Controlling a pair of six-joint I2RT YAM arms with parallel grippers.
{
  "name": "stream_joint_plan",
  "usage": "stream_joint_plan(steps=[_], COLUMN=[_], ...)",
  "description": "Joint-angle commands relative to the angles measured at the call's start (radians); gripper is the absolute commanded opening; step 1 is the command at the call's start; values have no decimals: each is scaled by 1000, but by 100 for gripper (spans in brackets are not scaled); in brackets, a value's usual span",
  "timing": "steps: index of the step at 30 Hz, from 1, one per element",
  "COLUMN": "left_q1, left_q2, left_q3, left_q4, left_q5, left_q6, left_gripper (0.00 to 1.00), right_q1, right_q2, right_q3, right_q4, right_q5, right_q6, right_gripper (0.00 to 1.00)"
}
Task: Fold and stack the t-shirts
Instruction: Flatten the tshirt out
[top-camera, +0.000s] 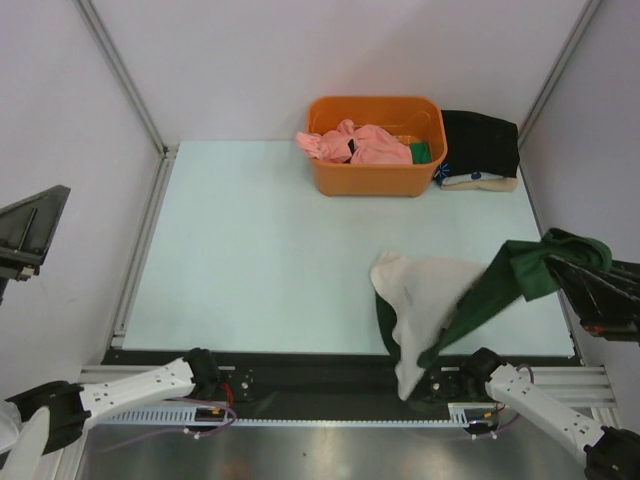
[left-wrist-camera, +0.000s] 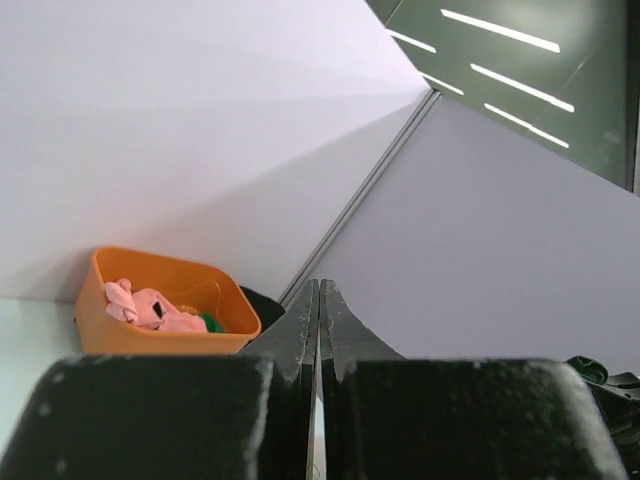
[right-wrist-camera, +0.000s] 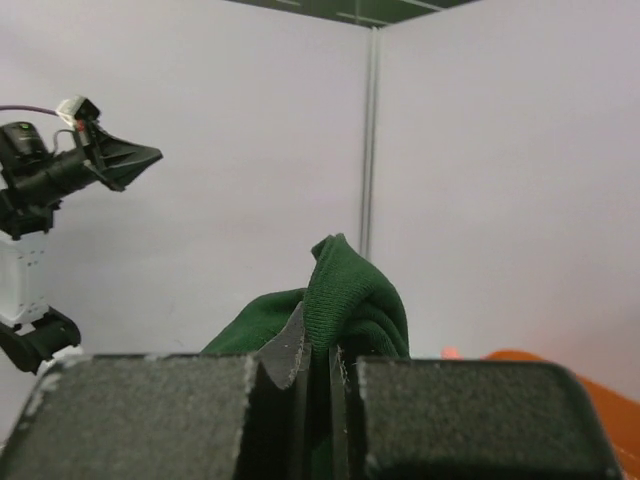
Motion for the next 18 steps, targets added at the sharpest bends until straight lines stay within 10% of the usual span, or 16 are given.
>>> stream_joint_plan(steps=[1,2,6,13,18], left_q1=[-3,-3,-2,-102,-368], left_q2=[56,61,14,-30,127], left_q3=[-23,-93,-475,-1160,-1190], left_q4=[-74,-77,94,553,642], left_q5=[73,119,351,571,349], left_q6=[81,73,6,-230,-249], left_gripper=[0,0,64,69,70], right_q1=[46,58,74,72,71], right_q2=[-10,-8,-26,-195,-256], right_q3=[36,31,-79,-297,-424], right_q4=[64,44,-24,-24,-3], right_q5=[-20,-9,11,135,235], right_q6=[-39,-38,-15,39,97], right_gripper=[0,0,0,0,0])
